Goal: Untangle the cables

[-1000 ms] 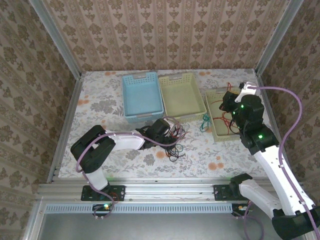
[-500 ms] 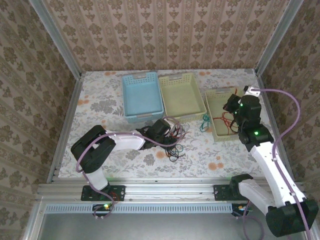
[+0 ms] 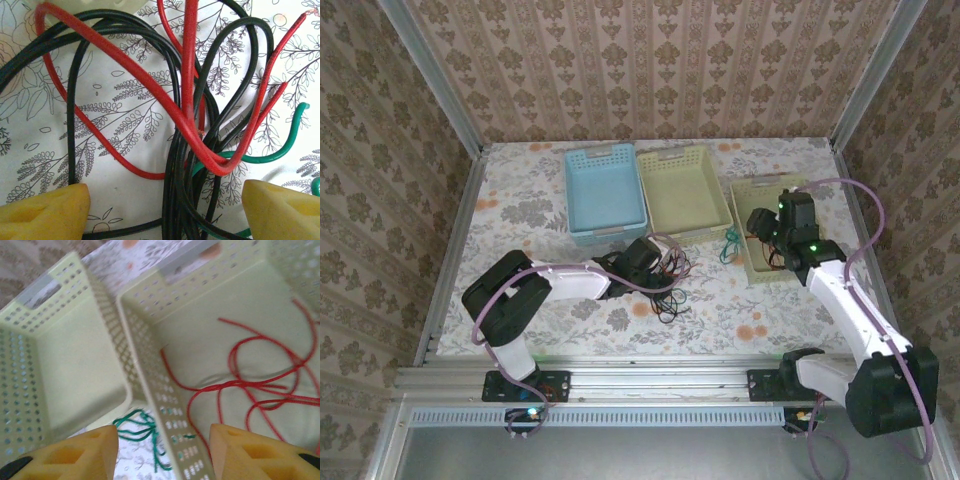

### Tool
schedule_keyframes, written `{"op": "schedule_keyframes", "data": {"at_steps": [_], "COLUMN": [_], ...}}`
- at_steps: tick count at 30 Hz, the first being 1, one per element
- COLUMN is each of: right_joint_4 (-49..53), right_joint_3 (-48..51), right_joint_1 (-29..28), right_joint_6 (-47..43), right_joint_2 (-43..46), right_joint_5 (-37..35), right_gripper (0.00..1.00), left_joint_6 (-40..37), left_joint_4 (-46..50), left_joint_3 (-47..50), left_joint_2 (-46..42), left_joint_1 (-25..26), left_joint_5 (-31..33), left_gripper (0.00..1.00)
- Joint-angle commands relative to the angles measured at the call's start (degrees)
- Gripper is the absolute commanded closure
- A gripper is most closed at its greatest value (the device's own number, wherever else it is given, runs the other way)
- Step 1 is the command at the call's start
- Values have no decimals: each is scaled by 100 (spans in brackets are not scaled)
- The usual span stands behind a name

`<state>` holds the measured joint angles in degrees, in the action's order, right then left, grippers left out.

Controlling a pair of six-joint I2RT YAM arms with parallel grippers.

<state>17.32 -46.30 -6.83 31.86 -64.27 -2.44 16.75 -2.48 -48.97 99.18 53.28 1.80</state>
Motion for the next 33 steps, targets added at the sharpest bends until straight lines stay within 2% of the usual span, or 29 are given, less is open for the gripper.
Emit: {"op": "schedule_keyframes", "data": {"at_steps": [1, 7, 12, 14, 18, 22, 29, 33], "right_joint_4": [-167, -485, -661, -687, -709, -709, -410, -300], "right_joint_3": [-145, -322, -432, -441, -397, -328, -89, 75], "right_joint_1": [-122, -231, -240, -248, -266, -283, -646, -1115], "right_joint_6": [-76, 40, 12, -35, -124, -210, -419, -657], "right_joint_2": [-481, -1240, -1501, -1692, -1773, -1741, -1342, -1272], "right_joint_5": [944, 1144, 1175, 1184, 1117, 1061, 1397, 2096], "right_gripper": [47, 49, 55, 62, 84, 95, 98, 93], "left_joint_6": [-127, -182, -150, -107, 79, 379, 537, 512], "left_joint_4": [167, -31, -354, -469, -734, -918, -899, -861], "left_joint_3": [-261, -695, -699, -582, -163, 275, 755, 829], "left_joint_2": [118, 146, -8, -205, -736, -1217, -1624, -1682], "left_joint_1": [65, 68, 65, 52, -116, -439, -830, -884], "left_joint_5": [-156, -620, -967, -863, -656, -707, -752, -734], "left_gripper": [19, 15, 8, 7, 3, 2, 1, 1]}}
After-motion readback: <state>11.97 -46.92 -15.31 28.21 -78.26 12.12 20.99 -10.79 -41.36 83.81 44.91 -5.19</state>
